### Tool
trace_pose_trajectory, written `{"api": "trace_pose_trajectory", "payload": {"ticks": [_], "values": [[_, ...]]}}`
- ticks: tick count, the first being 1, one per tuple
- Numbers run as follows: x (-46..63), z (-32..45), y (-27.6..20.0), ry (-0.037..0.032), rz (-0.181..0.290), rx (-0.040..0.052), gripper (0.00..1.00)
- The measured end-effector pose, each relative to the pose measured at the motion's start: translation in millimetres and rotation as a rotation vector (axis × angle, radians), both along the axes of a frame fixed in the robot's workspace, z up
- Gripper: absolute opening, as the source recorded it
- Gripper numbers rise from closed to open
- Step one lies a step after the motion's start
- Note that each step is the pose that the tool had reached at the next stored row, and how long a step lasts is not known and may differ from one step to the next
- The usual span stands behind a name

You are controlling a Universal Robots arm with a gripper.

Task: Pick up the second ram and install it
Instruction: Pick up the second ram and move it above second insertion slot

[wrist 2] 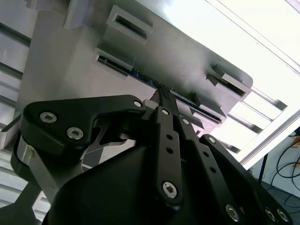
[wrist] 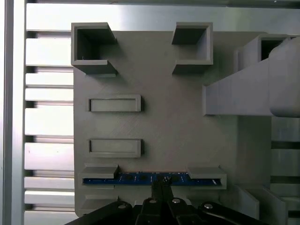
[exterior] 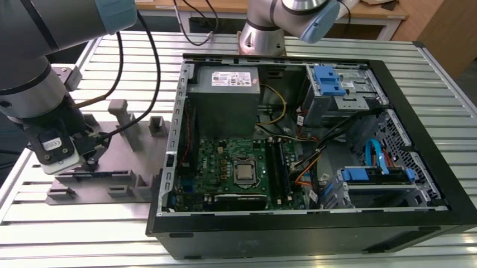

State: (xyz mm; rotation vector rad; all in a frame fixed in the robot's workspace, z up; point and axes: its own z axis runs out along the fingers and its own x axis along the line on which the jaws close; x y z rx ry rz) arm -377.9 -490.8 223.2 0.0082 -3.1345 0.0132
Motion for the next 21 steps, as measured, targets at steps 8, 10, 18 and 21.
{"api": "trace_pose_trajectory", "payload": {"ticks": [8,10,18,21], "values": [[0.0,-0.1,0.0,0.0,0.03,0.0,0.07],[0.0,-0.1,0.0,0.0,0.064,0.0,0.07],[0.0,-0.3,0.0,0.0,0.193,0.0,0.07],[0.0,-0.3,0.0,0.0,0.236,0.0,0.07]]}}
